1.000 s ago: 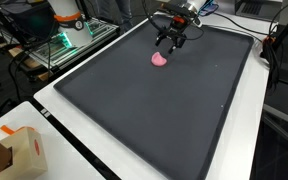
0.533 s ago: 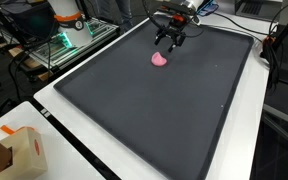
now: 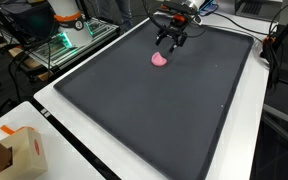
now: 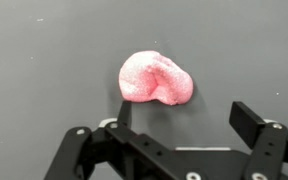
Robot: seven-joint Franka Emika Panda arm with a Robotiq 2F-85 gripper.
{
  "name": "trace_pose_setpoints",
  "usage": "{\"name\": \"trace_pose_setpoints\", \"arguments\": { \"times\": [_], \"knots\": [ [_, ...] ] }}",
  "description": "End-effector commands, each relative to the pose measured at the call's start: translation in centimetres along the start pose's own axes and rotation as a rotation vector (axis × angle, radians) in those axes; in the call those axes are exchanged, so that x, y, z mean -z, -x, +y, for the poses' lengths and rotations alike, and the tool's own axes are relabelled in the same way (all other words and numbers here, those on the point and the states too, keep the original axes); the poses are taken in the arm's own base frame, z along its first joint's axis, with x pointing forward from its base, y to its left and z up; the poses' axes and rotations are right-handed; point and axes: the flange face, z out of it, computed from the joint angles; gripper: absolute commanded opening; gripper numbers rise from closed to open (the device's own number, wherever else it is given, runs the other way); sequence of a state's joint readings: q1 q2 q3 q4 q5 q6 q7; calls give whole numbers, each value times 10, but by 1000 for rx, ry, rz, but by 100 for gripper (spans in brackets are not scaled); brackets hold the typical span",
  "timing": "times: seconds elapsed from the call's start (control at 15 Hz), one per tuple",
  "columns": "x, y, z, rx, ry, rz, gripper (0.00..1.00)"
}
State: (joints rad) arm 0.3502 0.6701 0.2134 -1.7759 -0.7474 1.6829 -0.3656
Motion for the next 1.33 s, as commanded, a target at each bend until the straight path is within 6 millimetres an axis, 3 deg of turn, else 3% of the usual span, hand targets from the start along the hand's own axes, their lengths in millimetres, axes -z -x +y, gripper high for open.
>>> {"name": "trace_pose_setpoints", "arguments": {
  "times": [0.0,0.73,1.27],
  "knots": [
    [0,3,11,-29,-17,27,100],
    [-14,22,69,-346,-329,153,100],
    [-56,57,121,-658,-591,193,100]
  ]
}}
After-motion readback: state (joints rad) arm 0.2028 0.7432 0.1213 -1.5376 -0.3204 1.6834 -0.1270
